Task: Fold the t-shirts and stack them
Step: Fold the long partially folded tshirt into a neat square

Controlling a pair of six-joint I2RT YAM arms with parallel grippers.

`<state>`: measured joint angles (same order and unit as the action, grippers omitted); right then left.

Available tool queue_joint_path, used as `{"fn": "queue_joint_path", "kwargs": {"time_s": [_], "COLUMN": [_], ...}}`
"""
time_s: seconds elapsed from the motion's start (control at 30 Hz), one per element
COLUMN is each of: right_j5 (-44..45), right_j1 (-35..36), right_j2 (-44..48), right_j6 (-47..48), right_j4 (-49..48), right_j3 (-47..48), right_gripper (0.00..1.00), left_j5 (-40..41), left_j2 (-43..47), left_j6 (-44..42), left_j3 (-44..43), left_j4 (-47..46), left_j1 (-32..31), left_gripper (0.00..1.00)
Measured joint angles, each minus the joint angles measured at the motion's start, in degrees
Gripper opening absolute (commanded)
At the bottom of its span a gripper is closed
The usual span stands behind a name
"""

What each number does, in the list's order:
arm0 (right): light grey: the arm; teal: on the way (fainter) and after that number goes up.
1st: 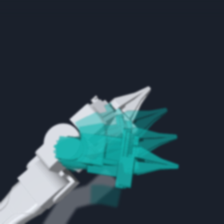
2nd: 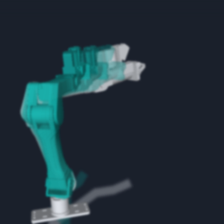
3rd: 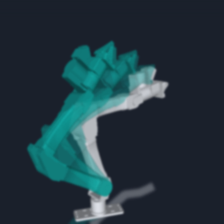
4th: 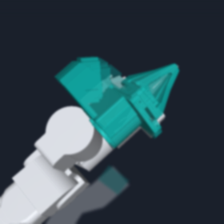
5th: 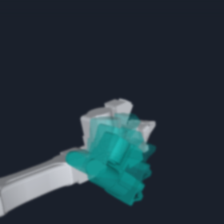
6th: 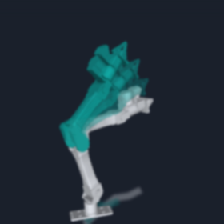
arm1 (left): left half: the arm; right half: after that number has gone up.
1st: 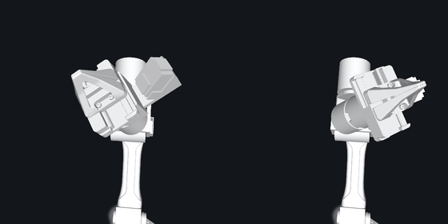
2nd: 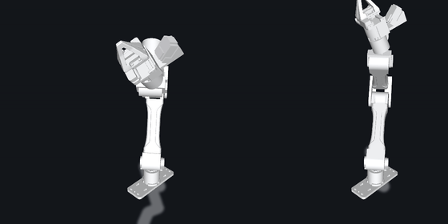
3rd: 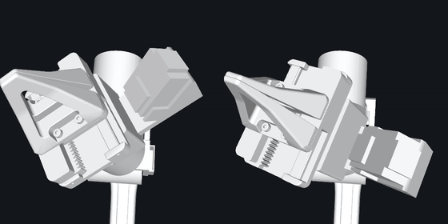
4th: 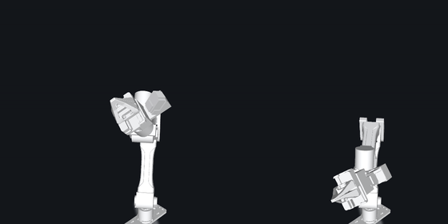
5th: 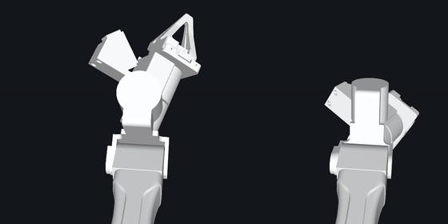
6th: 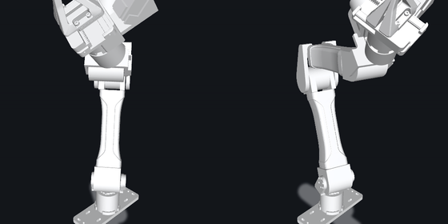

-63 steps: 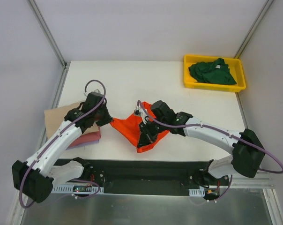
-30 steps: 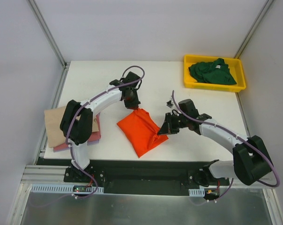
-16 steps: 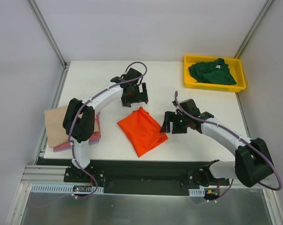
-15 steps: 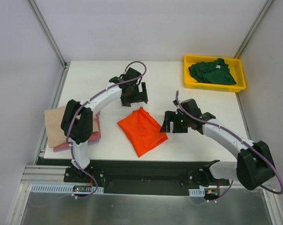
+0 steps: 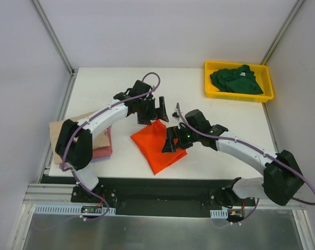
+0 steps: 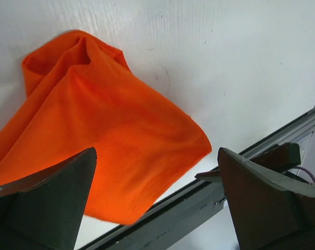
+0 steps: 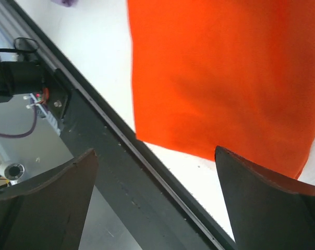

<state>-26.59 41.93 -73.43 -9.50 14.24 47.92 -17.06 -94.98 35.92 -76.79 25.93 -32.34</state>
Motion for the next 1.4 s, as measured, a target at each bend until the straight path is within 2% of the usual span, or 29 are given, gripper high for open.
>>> {"fn": "queue_joint_path", "kwargs": {"time_s": [0.23, 0.47, 0.57, 0.7, 0.87, 1.03, 1.17, 1.4], "right_j5": [2.9, 5.3, 5.3, 7.1, 11.9, 14.8, 15.2, 18.1], "right_j1": [-1.3, -6.7, -8.7, -11.2, -14.6, -16.4, -16.2, -15.9], "right_j2": [-9.8, -15.7, -18.2, -22.1, -27.5, -28.9, -24.9, -5.8], "right_j6": [0.2, 1.5, 2.2, 4.0, 8.0, 11.7, 11.6, 6.9], "right_j4": [-0.2, 0.1, 0.8, 2.4, 3.6, 6.0, 6.6, 6.4], "right_j3": [0.5, 0.5, 2.7, 7.5, 14.8, 18.4, 16.3, 4.8], "right_gripper": [0.96, 0.96, 0.96, 0.96, 0.96, 0.96, 0.96, 0.96], "left_j5": [-5.8, -6.3, -5.1, -2.4, 1.0, 4.8, 7.6, 7.1], "left_j2": [-17.6, -25.7, -25.5, -21.8, -11.6, -2.2, 1.6, -2.9], "left_j6": [-0.9, -0.6, -0.3, 0.6, 2.1, 2.7, 3.1, 3.8], "left_j3": [-7.5, -12.8, -12.4, -7.4, 4.1, 9.0, 10.2, 9.9], "left_j4": [-1.3, -2.0, -2.4, -4.1, -2.8, -1.1, -1.2, -1.8], "left_j1": [-0.7, -0.6, -0.6, -0.6, -1.0, -1.9, -2.1, -2.1], "left_gripper": [0.99, 0.99, 0.99, 0.99, 0.99, 0.99, 0.99, 0.99]}}
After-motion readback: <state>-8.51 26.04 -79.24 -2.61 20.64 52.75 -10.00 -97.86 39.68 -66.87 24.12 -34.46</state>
